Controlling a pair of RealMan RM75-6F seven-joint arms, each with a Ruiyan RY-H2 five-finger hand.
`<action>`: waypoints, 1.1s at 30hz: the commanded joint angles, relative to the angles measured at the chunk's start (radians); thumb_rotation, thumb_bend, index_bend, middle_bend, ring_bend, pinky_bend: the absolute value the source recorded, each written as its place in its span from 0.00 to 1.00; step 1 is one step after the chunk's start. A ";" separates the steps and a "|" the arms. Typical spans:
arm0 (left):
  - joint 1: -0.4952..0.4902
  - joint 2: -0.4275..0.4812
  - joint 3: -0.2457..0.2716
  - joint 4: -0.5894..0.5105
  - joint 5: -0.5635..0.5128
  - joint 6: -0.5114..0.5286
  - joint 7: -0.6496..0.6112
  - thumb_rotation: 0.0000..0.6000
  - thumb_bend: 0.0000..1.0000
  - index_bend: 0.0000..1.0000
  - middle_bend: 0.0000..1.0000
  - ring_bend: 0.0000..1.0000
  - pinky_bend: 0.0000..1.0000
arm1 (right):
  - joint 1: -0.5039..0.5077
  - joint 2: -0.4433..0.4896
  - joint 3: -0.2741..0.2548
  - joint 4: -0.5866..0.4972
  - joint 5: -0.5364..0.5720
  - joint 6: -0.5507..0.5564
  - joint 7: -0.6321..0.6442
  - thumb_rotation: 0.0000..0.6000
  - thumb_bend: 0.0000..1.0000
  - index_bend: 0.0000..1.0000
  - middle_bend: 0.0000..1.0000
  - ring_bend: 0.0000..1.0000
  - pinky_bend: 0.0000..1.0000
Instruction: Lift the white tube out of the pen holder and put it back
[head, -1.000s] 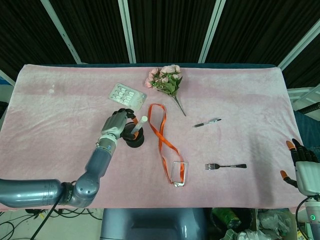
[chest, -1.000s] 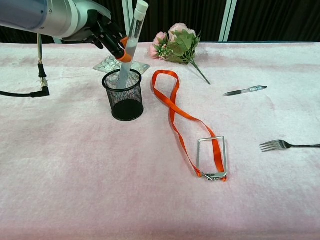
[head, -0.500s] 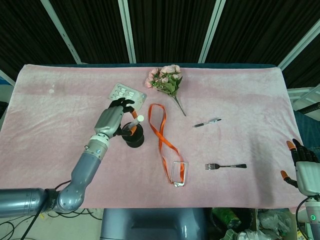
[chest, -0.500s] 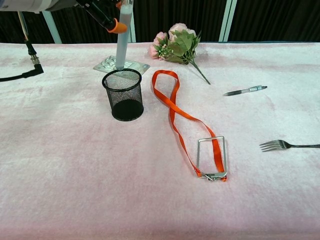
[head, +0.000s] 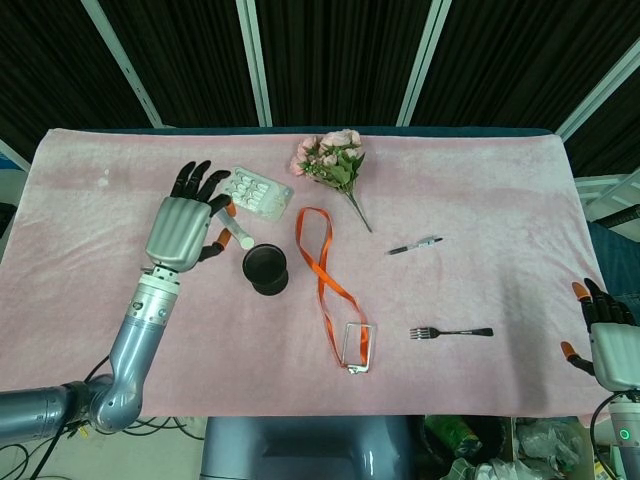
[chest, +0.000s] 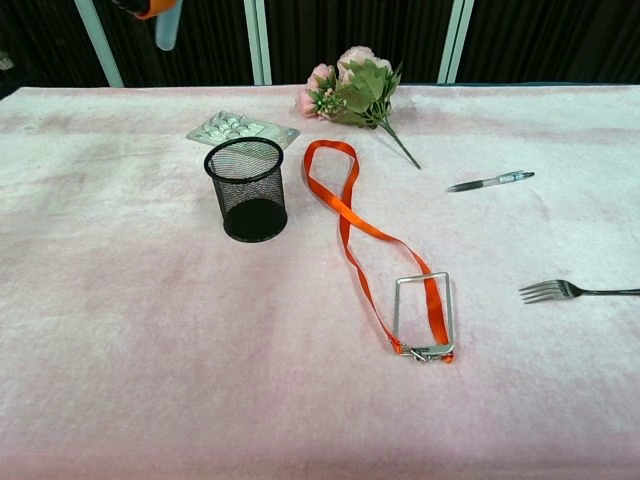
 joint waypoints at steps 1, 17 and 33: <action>0.016 -0.014 0.006 0.029 -0.014 0.003 0.006 1.00 0.43 0.57 0.16 0.00 0.00 | 0.000 0.000 0.001 0.000 0.000 0.001 -0.001 1.00 0.16 0.00 0.04 0.13 0.18; 0.182 0.416 -0.351 -0.330 -0.430 -0.780 -0.909 1.00 0.43 0.57 0.16 0.00 0.00 | 0.003 -0.006 0.000 0.006 0.004 -0.009 -0.003 1.00 0.16 0.00 0.04 0.13 0.18; 0.507 0.233 -0.720 -0.231 -0.061 -1.091 -1.064 1.00 0.43 0.59 0.16 0.00 0.00 | -0.003 -0.020 -0.001 0.025 -0.065 0.078 0.006 1.00 0.15 0.00 0.04 0.12 0.18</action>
